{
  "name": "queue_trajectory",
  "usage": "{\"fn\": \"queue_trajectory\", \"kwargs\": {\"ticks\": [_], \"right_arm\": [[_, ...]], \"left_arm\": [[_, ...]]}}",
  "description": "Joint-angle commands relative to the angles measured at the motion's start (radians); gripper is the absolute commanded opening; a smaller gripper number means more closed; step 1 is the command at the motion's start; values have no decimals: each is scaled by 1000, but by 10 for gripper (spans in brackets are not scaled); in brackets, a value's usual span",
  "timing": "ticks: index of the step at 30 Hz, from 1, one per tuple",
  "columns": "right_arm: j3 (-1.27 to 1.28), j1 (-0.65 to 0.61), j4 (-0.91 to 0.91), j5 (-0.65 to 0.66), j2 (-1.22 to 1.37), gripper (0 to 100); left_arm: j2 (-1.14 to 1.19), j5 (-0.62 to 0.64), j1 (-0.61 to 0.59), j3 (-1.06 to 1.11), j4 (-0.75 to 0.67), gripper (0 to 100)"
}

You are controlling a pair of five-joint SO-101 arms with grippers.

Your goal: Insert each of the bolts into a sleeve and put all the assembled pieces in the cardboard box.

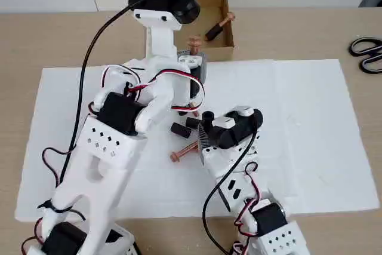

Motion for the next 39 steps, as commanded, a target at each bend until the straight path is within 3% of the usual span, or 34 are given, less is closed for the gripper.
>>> {"fn": "queue_trajectory", "kwargs": {"ticks": [1, 11, 17, 21, 39], "right_arm": [[3, -7, -53, 9, -15, 4], [6, -7, -47, 8, -15, 4], [6, -10, -47, 8, -15, 4], [6, -10, -50, -41, -15, 4], [6, -12, -44, -61, -15, 4]], "left_arm": [[-49, 2, -28, 71, -123, 6], [-390, 9, -44, 325, -230, 6], [-470, 5, -44, 615, -528, 6], [-488, 8, -40, 723, -640, 6], [-486, 6, 80, 791, -664, 6]]}}
